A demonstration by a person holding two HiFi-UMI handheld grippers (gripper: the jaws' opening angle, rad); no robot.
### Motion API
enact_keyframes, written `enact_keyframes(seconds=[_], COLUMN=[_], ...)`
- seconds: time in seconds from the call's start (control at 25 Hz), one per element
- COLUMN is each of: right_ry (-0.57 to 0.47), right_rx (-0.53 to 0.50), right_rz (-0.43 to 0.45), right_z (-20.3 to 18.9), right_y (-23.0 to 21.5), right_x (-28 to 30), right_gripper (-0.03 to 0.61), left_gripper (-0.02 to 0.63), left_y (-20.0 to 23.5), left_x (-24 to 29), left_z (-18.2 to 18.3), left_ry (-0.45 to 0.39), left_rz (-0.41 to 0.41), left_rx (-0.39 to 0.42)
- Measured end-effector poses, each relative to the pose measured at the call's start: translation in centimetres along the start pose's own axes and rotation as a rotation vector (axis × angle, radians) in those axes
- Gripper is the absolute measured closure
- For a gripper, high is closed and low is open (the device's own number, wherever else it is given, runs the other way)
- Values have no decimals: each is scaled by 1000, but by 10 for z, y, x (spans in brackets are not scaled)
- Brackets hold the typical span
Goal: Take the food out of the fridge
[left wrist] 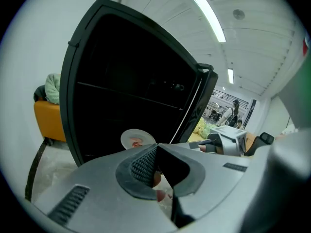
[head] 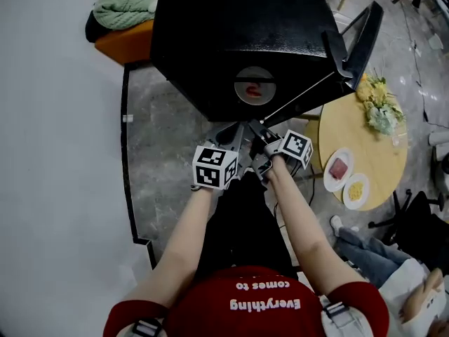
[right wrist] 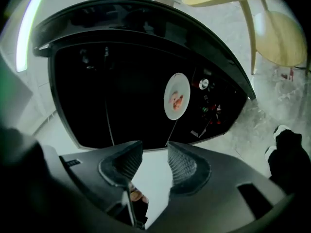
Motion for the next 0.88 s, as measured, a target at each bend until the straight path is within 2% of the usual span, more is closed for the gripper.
enact_keyframes(seconds=[0.12,0.28,0.64,0.68,0.76,0.88], right_ry=[-41,-95,-162,-166,-172,-166], right_rx=[61,143,265,269,244,209], right_rz=[-17,19,-48,-65,-92,-90], right_z=[18,45,67,66,67,67], right_y=[-22,-44,-80,-82,-81,-72], right_x=[17,43,66,67,68,68], right_gripper=[428,426,427,433,513,543], left_gripper=[617,616,617,617,617,616], left_y=[10,22,31,32,34,36], left_x=[10,18,21,21,21,22], left_z=[-5,-16,-32,-32,-31,-29], left_ry=[-1,6,50,55,60,64], left_rz=[10,23,13,14,17,23], left_rx=[-27,-62,-92,-93,-93,-90])
Point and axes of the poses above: the fingertips, and each gripper's own axes: x forward along the fingers, y to its left, z out of its top, the point moved 5 cm from there along -x, backward along the fingers, and after that the axes turned 3 degrees about -x, right-handed, at the moved point
